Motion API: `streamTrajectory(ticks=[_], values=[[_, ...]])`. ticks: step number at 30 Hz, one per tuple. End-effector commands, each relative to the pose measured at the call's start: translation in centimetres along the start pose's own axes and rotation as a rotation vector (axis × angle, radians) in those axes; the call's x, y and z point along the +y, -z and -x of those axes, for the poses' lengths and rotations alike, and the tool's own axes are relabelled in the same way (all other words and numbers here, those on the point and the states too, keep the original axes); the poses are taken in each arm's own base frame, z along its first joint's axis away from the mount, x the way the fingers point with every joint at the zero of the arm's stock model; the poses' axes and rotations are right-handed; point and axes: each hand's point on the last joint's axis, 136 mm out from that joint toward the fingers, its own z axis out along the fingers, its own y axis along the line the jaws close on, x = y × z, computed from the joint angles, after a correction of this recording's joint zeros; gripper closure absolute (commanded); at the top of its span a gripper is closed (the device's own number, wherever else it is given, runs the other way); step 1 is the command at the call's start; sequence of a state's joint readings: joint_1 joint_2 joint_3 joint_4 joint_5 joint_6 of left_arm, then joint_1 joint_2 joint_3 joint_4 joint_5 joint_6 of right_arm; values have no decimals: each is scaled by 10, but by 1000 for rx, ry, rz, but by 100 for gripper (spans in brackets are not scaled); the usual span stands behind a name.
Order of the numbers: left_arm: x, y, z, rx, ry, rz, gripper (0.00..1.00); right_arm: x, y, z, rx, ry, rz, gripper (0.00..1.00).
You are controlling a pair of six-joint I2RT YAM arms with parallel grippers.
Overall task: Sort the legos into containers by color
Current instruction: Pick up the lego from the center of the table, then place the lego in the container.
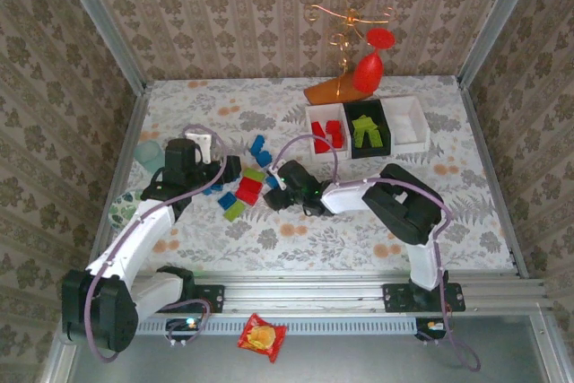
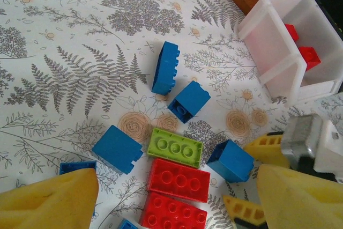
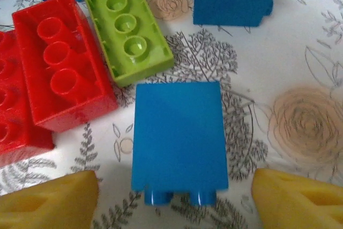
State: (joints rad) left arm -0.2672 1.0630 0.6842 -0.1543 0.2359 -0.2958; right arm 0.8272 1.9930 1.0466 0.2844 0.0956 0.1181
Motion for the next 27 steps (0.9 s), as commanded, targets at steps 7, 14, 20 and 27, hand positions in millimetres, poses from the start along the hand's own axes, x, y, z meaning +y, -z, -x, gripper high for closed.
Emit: streamTrajectory(ticks=[7, 14, 20, 27], values=[[-2, -1, -13, 16, 26, -40, 21, -1, -25, 1, 20, 37, 59, 49], [-16, -6, -16, 22, 55, -124, 21, -17, 11, 22, -44, -48, 72, 68], [-45, -15, -4, 3, 27, -231, 21, -81, 116, 47, -222, -273, -7, 71], [-76, -28, -8, 37, -38, -297, 20, -239, 219, 15, -364, -661, -404, 73]])
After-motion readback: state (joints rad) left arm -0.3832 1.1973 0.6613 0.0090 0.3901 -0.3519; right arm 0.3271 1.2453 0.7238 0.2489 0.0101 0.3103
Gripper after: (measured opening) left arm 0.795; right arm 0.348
